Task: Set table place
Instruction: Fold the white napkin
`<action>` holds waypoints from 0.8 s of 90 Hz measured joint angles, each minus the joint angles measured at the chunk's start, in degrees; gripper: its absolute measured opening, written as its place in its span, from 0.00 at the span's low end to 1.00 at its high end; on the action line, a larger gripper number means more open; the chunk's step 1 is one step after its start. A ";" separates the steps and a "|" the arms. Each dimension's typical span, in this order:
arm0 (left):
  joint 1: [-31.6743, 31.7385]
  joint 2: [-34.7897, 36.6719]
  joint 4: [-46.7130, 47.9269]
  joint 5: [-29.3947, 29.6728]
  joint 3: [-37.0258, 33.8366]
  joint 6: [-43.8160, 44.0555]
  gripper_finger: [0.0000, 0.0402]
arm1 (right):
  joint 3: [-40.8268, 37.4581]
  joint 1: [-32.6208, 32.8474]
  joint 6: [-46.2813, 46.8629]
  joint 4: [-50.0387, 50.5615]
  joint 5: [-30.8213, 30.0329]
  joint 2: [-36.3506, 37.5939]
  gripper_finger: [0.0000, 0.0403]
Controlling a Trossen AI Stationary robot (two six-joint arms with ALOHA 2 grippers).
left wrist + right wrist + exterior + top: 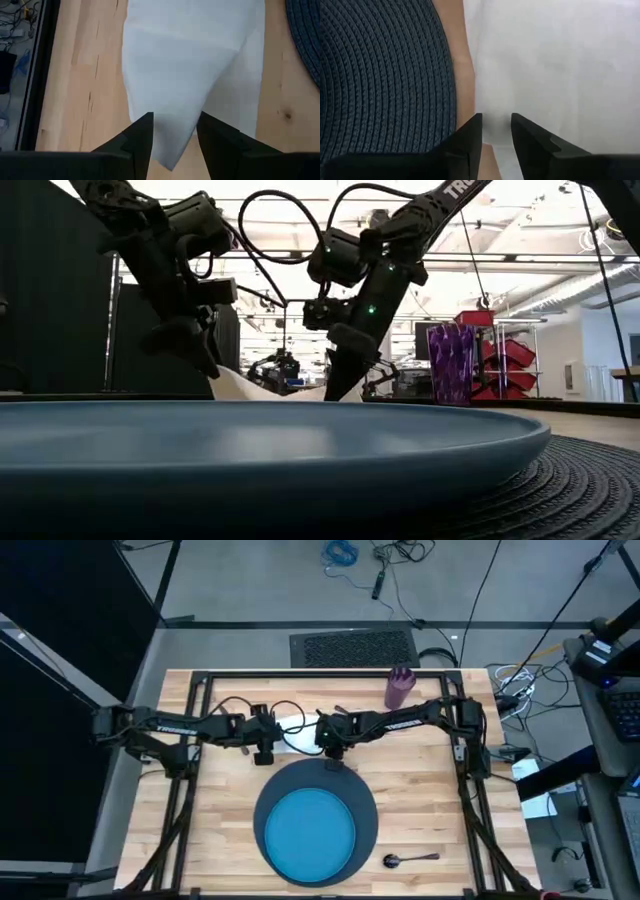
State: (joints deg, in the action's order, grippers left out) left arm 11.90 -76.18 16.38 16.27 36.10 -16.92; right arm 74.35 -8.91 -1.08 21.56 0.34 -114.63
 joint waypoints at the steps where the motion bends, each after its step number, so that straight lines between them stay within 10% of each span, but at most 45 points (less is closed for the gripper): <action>1: 0.00 0.00 0.00 0.00 0.00 0.01 0.34 | 0.00 0.00 -0.01 0.00 0.00 0.00 0.17; 20: 0.02 0.00 0.00 0.00 0.00 0.10 0.34 | 0.00 0.00 -0.45 0.09 0.00 0.00 0.01; 72: 0.01 0.00 0.01 -0.02 0.00 0.15 0.31 | 0.04 0.00 -1.09 0.37 -0.04 2.29 0.00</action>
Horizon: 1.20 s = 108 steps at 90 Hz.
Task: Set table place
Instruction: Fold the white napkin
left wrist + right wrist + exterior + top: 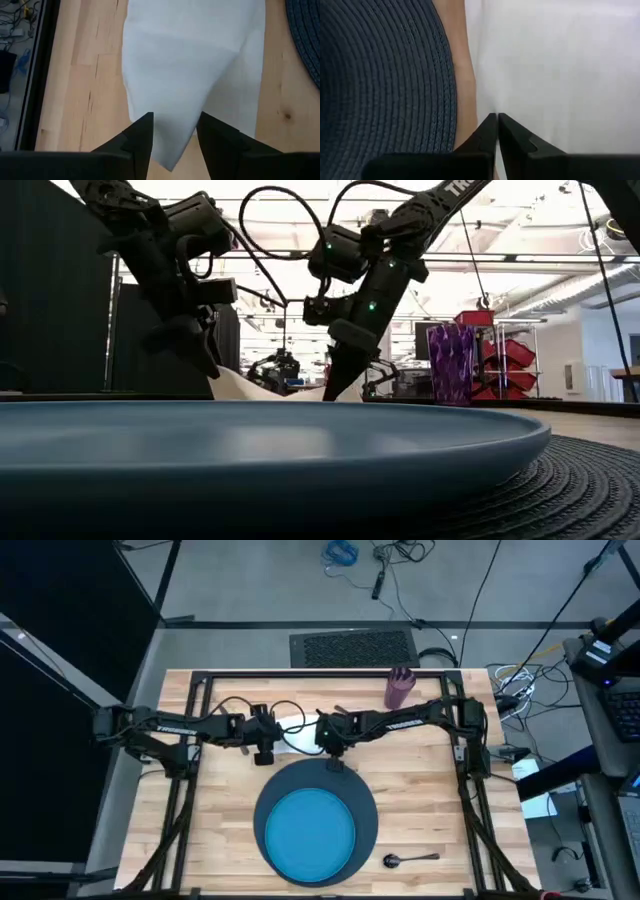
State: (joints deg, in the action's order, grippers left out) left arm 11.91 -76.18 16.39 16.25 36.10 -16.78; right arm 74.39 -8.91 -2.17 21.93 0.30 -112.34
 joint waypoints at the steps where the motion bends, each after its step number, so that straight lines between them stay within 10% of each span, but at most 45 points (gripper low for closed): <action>1: -0.01 0.00 -0.01 0.00 0.01 0.00 0.31 | 0.00 0.00 0.00 0.09 0.00 0.28 0.00; 23: -0.05 0.02 -1.14 -0.04 0.01 0.00 0.02 | 0.00 -0.49 -0.33 2.23 -0.42 6.24 0.00; 108: -1.19 0.02 -8.00 7.55 1.37 -0.02 0.00 | 0.00 -10.31 -9.17 -1.12 -10.19 12.50 0.00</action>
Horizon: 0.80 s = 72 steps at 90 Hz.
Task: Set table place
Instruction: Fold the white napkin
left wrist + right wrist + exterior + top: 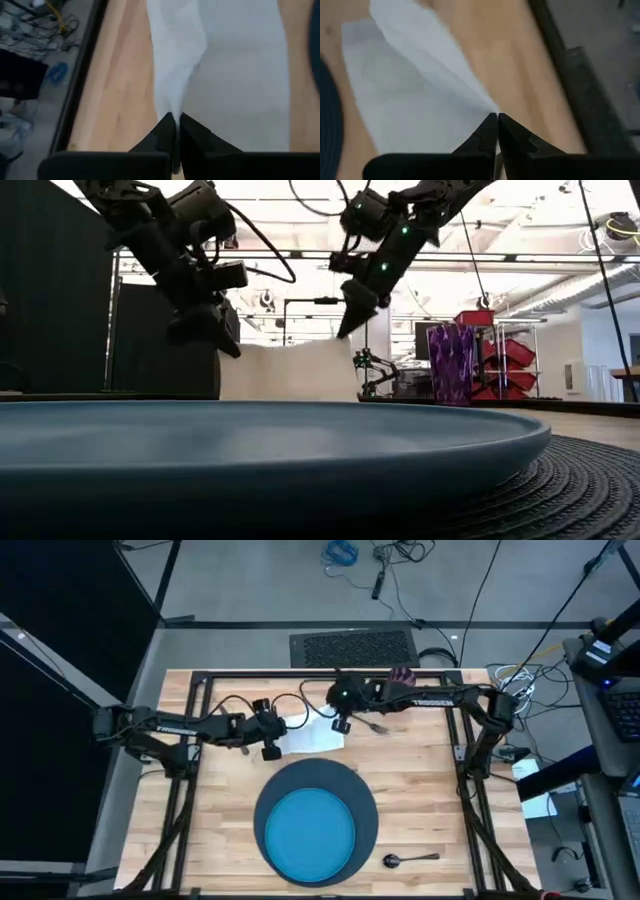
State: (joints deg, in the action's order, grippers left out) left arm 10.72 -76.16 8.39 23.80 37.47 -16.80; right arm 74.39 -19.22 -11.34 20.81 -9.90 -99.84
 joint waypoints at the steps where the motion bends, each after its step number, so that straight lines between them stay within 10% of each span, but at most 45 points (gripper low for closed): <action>1: 0.00 0.00 -0.39 0.33 0.00 0.00 0.00 | 0.00 -0.04 -0.10 -0.10 0.01 0.21 0.00; 72: 1.25 0.04 1.42 8.66 10.54 -4.50 0.00 | 0.00 -6.08 -5.42 -4.23 -0.52 2.98 0.00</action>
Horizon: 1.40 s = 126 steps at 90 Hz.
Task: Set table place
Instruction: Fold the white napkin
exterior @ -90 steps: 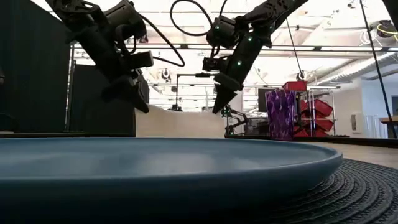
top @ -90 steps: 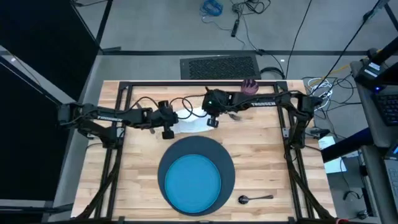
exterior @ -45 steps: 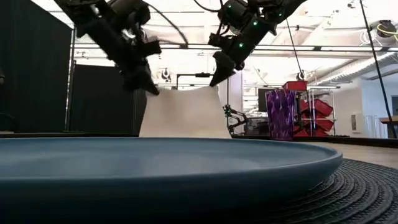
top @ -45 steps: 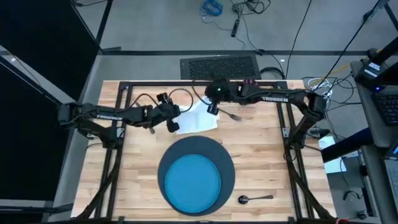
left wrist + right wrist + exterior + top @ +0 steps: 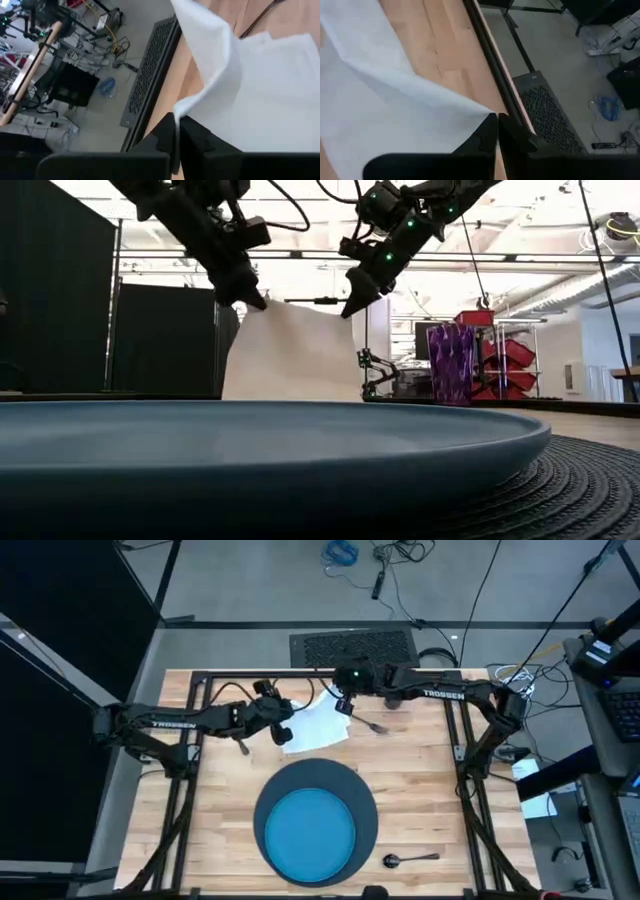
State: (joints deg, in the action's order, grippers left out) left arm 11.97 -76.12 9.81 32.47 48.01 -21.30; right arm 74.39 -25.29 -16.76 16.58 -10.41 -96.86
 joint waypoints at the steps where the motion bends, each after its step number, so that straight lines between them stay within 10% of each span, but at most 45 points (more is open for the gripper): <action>1: 0.03 0.00 -0.01 0.00 0.00 0.00 0.00 | 0.00 -0.03 -0.01 0.00 0.00 0.00 0.00; 64: 1.42 0.00 -0.29 0.07 0.00 -0.04 0.00 | 0.00 0.34 1.27 -0.94 4.57 -0.09 0.01; 126: 1.46 0.00 0.14 0.13 0.00 1.46 0.00 | 0.00 9.14 14.74 -1.76 11.98 -1.29 0.43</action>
State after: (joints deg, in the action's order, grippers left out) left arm 13.43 -76.12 9.94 32.60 48.01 -19.84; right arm 74.39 -16.16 -2.02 14.82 1.56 -98.15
